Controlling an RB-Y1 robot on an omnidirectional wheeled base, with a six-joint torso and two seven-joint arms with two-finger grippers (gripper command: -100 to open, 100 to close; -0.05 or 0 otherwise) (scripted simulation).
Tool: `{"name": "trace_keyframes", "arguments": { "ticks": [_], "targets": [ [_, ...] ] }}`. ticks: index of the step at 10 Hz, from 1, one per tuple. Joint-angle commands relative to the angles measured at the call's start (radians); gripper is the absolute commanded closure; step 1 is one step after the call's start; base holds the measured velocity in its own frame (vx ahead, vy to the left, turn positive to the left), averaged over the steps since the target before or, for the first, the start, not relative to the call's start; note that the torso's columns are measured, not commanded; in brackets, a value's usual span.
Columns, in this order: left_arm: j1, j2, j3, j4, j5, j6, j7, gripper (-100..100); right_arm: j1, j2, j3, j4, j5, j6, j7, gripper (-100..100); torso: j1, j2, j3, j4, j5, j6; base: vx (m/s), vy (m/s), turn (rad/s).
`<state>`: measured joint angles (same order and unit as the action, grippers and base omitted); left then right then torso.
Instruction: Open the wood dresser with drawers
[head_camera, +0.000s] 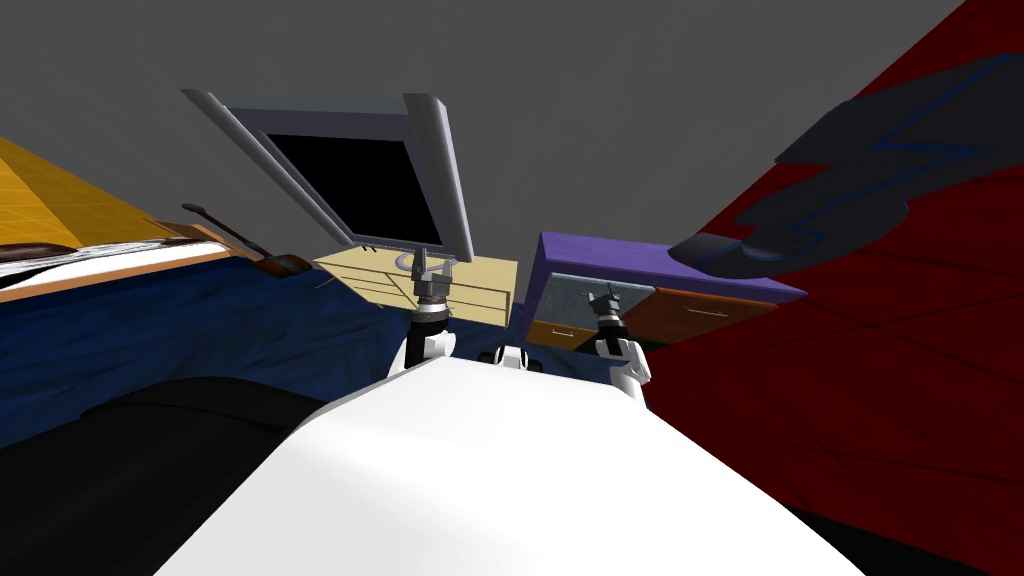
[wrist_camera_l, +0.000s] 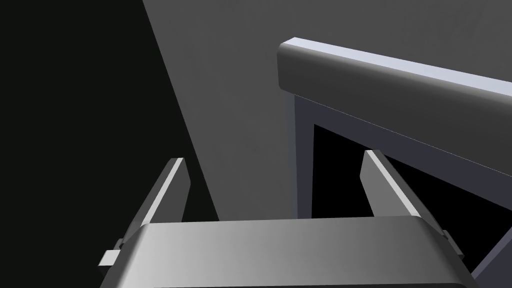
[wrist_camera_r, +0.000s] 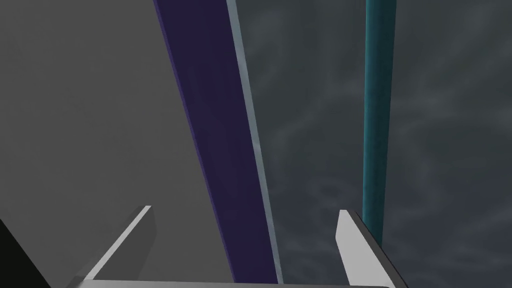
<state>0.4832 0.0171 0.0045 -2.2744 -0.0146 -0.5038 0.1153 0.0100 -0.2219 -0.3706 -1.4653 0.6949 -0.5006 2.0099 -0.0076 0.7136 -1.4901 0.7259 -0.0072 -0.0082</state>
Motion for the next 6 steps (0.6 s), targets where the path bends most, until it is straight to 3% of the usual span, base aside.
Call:
{"name": "trace_keyframes", "arguments": {
  "ticks": [1, 2, 4, 5, 6],
  "targets": [
    [0.0, 0.0, 0.0, 0.0, 0.0, 0.0, 0.0, 0, -0.004, -0.009, 0.002, -0.002, 0.003, 0.013, -0.007, -100, 0.002, 0.0, 0.0, 0.001, 0.001, -0.001, -0.021, 0.018, -0.035],
    [0.0, 0.0, 0.0, 0.0, 0.0, 0.0, 0.0, 0, 0.012, 0.019, 0.002, 0.011, -0.001, -0.008, 0.01, 100, 0.001, 0.003, 0.001, 0.002, 0.002, 0.001, 0.008, -0.026, 0.012],
    [0.0, 0.0, 0.0, 0.0, 0.0, 0.0, 0.0, 0, 0.033, 0.051, -0.005, 0.018, -0.01, -0.043, 0.032, 100, 0.003, 0.019, 0.01, 0.01, 0.005, 0.007, 0.028, -0.066, -0.019],
    [0.0, 0.0, 0.0, 0.0, 0.0, 0.0, 0.0, 0, 0.028, 0.04, -0.002, 0.011, -0.007, -0.028, 0.022, 100, 0.005, 0.026, 0.015, 0.012, 0.006, 0.008, 0.011, -0.033, -0.002],
    [0.0, 0.0, 0.0, 0.0, 0.0, 0.0, 0.0, 0, 0.036, 0.042, -0.007, 0.006, 0.004, -0.021, 0.042, -100, 0.007, 0.025, 0.015, 0.011, 0.006, 0.008, 0.004, 0.108, -0.039]
  ]
}}
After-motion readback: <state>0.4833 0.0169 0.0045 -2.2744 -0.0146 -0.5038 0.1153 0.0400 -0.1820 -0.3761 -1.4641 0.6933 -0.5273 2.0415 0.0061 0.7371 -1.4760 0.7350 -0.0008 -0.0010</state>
